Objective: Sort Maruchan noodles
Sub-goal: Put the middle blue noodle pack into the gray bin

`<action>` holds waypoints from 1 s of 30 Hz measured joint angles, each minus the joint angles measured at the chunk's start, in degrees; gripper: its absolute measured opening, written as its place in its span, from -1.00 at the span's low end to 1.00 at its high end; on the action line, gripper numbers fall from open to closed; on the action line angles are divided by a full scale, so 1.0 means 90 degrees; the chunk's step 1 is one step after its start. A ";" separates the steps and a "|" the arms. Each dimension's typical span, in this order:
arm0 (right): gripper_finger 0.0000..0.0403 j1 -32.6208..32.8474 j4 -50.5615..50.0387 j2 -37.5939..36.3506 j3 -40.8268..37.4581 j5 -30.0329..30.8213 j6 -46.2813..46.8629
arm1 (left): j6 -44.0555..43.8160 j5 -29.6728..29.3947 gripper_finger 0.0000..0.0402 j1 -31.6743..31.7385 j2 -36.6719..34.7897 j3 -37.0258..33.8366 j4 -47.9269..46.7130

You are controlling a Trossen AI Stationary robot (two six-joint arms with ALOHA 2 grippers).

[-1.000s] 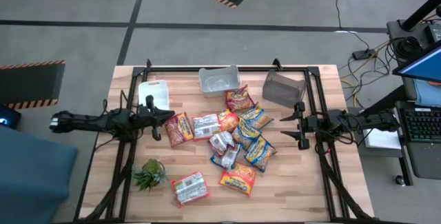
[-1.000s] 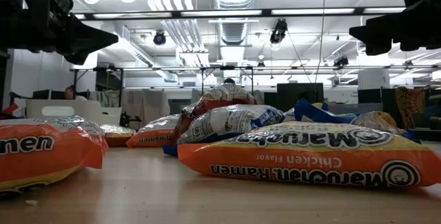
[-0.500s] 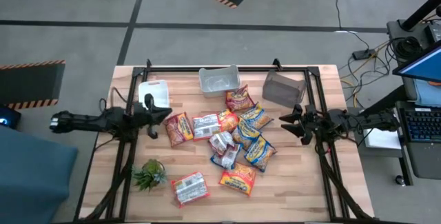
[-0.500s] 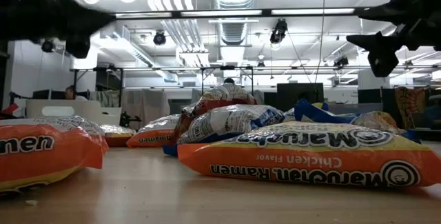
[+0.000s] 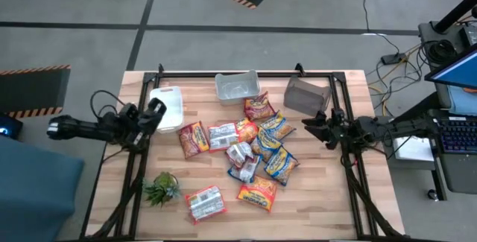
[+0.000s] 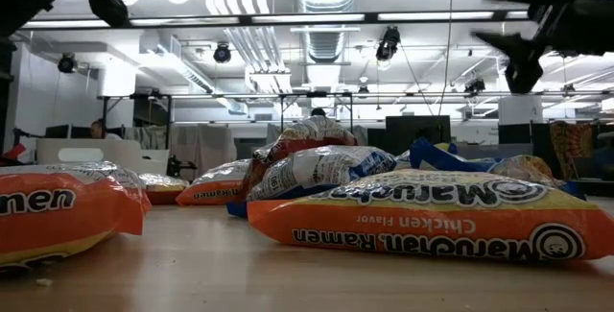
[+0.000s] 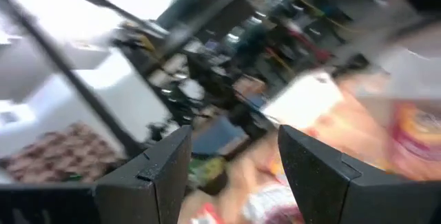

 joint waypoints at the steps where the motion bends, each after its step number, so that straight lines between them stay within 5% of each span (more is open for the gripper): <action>1: 0.02 -0.0063 -0.0232 0.0099 0.0113 0.0020 0.0155 | -0.0054 -0.0002 -0.96 0.0000 0.0189 0.0000 0.0088; 14: 0.02 -0.1148 -0.3871 0.1338 0.2445 -0.0056 0.0245 | -0.0198 -0.0002 -0.96 0.0002 0.2789 0.1327 0.0040; 21: 0.02 -0.1515 -0.5260 0.2097 0.3407 -0.0103 0.0241 | 0.0286 -0.0006 -0.96 0.0002 0.3797 0.2504 -0.1802; 30: 0.02 -0.1569 -0.5357 0.2988 0.3720 -0.0776 0.0221 | 0.0444 -0.0056 -0.96 0.0007 0.4892 0.3985 -0.4800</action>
